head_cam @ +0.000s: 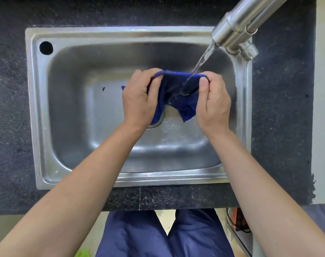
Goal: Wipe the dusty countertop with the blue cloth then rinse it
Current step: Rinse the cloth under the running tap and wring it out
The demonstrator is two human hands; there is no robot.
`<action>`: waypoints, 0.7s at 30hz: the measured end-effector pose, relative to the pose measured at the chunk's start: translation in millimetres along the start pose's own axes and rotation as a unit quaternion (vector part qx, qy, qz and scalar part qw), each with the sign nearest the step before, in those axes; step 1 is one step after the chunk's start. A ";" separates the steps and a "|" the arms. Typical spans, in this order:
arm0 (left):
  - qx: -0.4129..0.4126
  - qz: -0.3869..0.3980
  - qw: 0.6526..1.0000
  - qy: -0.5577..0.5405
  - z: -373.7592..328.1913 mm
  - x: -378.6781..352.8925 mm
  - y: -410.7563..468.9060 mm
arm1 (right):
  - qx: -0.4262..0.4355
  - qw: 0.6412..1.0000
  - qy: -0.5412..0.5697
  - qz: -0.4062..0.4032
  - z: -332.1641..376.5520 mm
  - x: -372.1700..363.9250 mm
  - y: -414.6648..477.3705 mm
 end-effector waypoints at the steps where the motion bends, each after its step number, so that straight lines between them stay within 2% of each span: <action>1: -0.004 -0.001 1.000 0.011 2.1 -1.3 -5.9 | -0.002 1.000 -0.002 0.020 -0.5 -5.7 -4.7; 2: 0.003 0.019 0.999 0.030 10.1 -7.7 -13.0 | -0.009 0.998 -0.015 0.054 -5.7 -15.9 -10.1; 3: 0.022 0.071 0.995 0.062 23.6 -20.1 -21.1 | -0.025 0.993 -0.043 0.106 -15.9 -30.2 -15.5; 4: 0.053 0.157 0.980 0.109 43.0 -39.1 -31.9 | -0.049 0.978 -0.097 0.177 -31.0 -47.9 -22.2; 6: 0.127 0.340 0.910 0.198 86.9 -73.4 -64.6 | -0.091 0.917 -0.222 0.320 -64.7 -80.5 -41.6; 7: 0.167 0.396 0.878 0.212 103.3 -80.5 -80.5 | -0.108 0.892 -0.255 0.358 -78.2 -87.9 -48.3; 8: 0.201 0.419 0.861 0.209 113.2 -81.1 -91.6 | -0.119 0.883 -0.262 0.370 -85.7 -90.5 -50.1; 10: 0.211 0.390 0.866 0.232 117.7 -74.2 -91.8 | -0.117 0.891 -0.247 0.364 -90.9 -96.2 -46.7; 12: 0.144 0.333 0.890 0.277 108.5 -73.3 -77.4 | -0.105 0.888 -0.241 0.377 -91.6 -111.2 -43.5; 14: 0.119 0.330 0.894 0.279 106.8 -81.8 -68.1 | -0.094 0.870 -0.261 0.408 -93.7 -129.1 -43.0; 16: 0.188 0.391 0.871 0.231 125.5 -97.9 -70.0 | -0.093 0.866 -0.264 0.415 -98.0 -139.8 -42.9; 18: 0.234 0.427 0.846 0.218 137.1 -108.5 -75.4 | -0.109 0.886 -0.210 0.399 -98.9 -139.7 -38.3; 21: 0.213 0.365 0.882 0.209 127.7 -101.8 -58.0 | -0.177 0.899 -0.128 0.380 -100.4 -128.5 -33.1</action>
Point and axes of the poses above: each hand's wrist, its own y-axis towards the middle knuckle, its own x-axis out of the back of the hand, z = x × y, the point moved 10 cm from there along y, towards the middle knuckle, and after that the axes turned 11 degrees about z, right-handed, at the moved point
